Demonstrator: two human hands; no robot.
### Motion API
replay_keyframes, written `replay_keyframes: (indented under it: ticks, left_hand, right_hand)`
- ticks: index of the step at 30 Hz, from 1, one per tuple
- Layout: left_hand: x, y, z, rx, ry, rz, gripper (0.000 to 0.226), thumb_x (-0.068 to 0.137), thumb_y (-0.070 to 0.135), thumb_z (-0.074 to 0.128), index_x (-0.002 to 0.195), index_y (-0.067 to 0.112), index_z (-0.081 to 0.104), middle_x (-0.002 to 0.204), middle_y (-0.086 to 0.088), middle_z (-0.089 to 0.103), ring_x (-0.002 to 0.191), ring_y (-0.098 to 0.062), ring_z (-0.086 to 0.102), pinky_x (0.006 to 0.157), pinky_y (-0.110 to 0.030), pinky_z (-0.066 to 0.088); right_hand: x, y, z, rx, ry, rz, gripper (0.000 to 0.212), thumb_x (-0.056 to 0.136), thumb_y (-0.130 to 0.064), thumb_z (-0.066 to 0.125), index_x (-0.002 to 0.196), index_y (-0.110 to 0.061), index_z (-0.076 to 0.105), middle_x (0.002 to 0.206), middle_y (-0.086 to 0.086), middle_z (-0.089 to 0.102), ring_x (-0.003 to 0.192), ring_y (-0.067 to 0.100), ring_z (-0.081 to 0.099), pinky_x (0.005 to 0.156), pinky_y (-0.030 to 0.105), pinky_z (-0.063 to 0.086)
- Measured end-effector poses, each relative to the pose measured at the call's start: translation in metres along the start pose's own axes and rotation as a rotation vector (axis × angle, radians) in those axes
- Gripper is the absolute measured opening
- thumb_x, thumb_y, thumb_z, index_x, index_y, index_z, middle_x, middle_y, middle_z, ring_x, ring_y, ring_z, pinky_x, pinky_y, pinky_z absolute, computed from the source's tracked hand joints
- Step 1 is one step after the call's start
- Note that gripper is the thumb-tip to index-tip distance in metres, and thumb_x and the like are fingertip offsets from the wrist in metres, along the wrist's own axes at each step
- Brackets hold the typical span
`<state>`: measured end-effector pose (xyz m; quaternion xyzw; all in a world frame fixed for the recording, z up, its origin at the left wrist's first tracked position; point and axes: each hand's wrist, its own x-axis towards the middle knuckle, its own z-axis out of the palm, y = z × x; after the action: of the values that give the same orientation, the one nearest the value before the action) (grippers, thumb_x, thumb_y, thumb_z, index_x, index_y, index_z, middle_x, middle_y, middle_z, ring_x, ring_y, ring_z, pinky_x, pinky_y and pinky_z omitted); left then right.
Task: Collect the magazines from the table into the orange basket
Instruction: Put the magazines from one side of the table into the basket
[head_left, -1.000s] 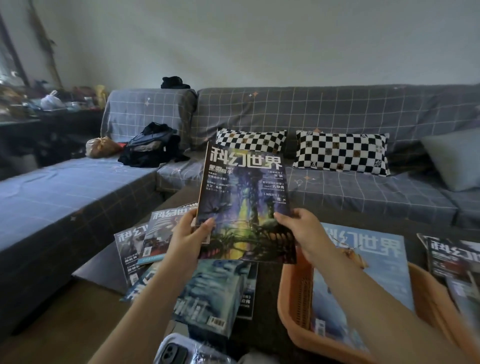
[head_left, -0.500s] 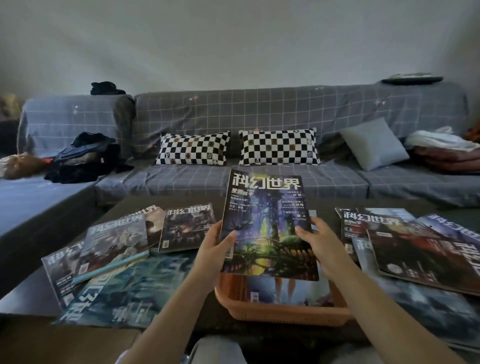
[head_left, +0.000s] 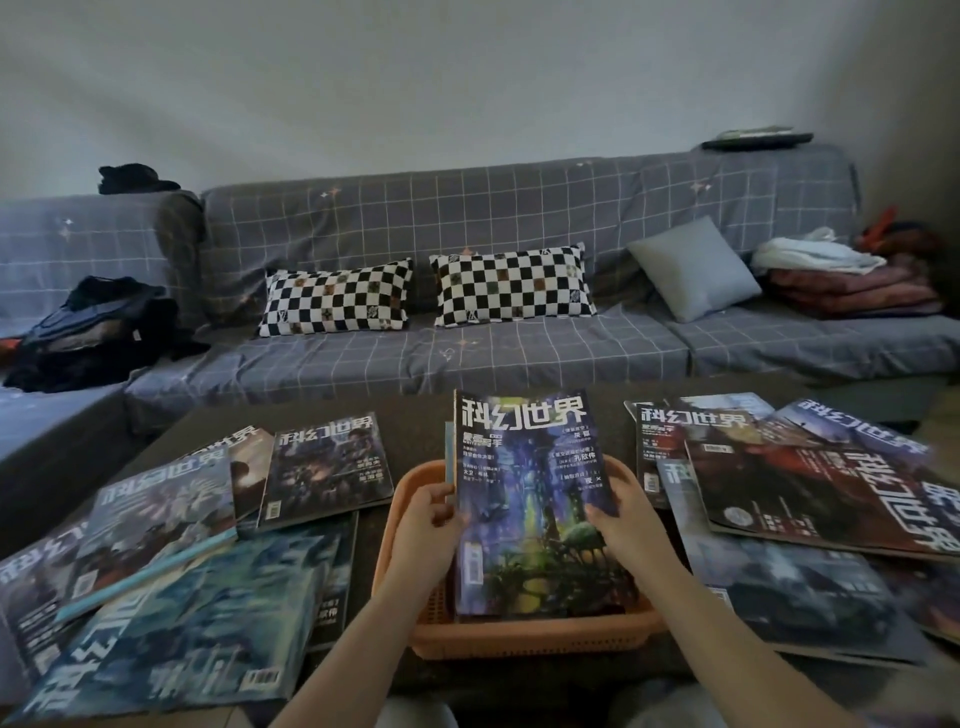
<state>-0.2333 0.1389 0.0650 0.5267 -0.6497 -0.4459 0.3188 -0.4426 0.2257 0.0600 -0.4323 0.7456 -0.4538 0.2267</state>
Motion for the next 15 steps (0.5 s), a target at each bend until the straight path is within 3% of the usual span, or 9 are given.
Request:
replay_keyframes:
  ticks: [4,7,9,11,15]
  left_hand:
    - [-0.005,0.0,0.001,0.194,0.083,0.043,0.029,0.092,0.023,0.061,0.12,0.026,0.055,0.078,0.02,0.06,0.062,0.008,0.058,0.047,-0.007,0.042]
    - [-0.007,-0.003,0.005,0.29,0.127,0.108,0.016,0.091,0.025,0.06,0.107,0.027,0.06,0.098,0.01,0.067,0.084,-0.006,0.062,0.079,-0.032,0.055]
    - [-0.007,-0.005,0.005,0.314,0.126,0.133,0.013,0.092,0.025,0.057,0.104,0.026,0.063,0.104,0.004,0.066,0.089,-0.011,0.062,0.084,-0.035,0.053]
    - [-0.007,-0.008,0.006,0.329,0.117,0.155,0.013,0.094,0.025,0.053,0.096,0.026,0.065,0.098,0.002,0.067,0.077,-0.007,0.062,0.07,-0.025,0.052]
    - [-0.009,-0.008,0.007,0.308,0.116,0.144,0.018,0.096,0.023,0.05,0.084,0.032,0.061,0.064,0.008,0.066,0.047,-0.003,0.06,0.041,-0.016,0.043]
  right_hand:
    - [-0.006,-0.005,0.003,-0.196,0.013,0.05,0.042,0.093,-0.02,0.052,0.134,-0.022,0.046,0.093,-0.005,0.057,0.066,0.005,0.058,0.053,0.017,0.043]
    - [-0.009,-0.008,0.005,-0.226,0.017,0.056,0.031,0.091,-0.015,0.054,0.121,-0.016,0.055,0.085,-0.002,0.062,0.058,0.009,0.059,0.044,0.016,0.037]
    - [-0.01,-0.01,0.006,-0.237,0.024,0.062,0.022,0.09,-0.015,0.056,0.111,-0.014,0.059,0.082,-0.001,0.062,0.059,0.007,0.057,0.043,0.013,0.033]
    - [-0.011,-0.011,0.007,-0.238,0.035,0.054,0.013,0.089,-0.014,0.057,0.101,-0.011,0.061,0.079,0.003,0.063,0.059,0.009,0.056,0.043,0.013,0.032]
    - [-0.013,-0.011,0.01,-0.213,0.06,0.032,0.006,0.088,-0.011,0.056,0.083,-0.01,0.06,0.07,0.008,0.062,0.049,0.011,0.05,0.035,0.01,0.03]
